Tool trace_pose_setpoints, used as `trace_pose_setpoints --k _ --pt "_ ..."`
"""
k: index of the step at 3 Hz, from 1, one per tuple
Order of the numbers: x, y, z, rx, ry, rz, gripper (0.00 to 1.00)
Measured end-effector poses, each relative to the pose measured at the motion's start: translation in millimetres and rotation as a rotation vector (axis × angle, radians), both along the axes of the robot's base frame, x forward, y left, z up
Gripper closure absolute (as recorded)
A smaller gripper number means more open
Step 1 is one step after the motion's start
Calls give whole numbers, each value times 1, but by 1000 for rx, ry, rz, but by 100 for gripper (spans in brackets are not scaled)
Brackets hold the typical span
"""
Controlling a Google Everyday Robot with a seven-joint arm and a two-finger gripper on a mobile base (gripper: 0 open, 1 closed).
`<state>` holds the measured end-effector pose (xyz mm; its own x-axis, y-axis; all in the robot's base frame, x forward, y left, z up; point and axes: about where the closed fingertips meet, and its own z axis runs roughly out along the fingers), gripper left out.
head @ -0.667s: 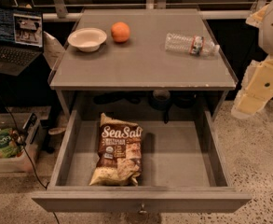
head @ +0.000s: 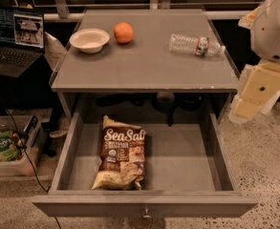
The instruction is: Pick brown chip bag from top drawer and place on counter
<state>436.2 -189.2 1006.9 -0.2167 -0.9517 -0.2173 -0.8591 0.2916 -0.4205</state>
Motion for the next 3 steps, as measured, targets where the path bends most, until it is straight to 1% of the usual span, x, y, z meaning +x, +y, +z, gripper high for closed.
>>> trace_pose_setpoints --k 1,2,3 --pt "-2 36 -13 131 -34 37 0" --pt "-2 76 -30 351 -50 -31 0" --pt "7 113 -49 549 1 -121 0"
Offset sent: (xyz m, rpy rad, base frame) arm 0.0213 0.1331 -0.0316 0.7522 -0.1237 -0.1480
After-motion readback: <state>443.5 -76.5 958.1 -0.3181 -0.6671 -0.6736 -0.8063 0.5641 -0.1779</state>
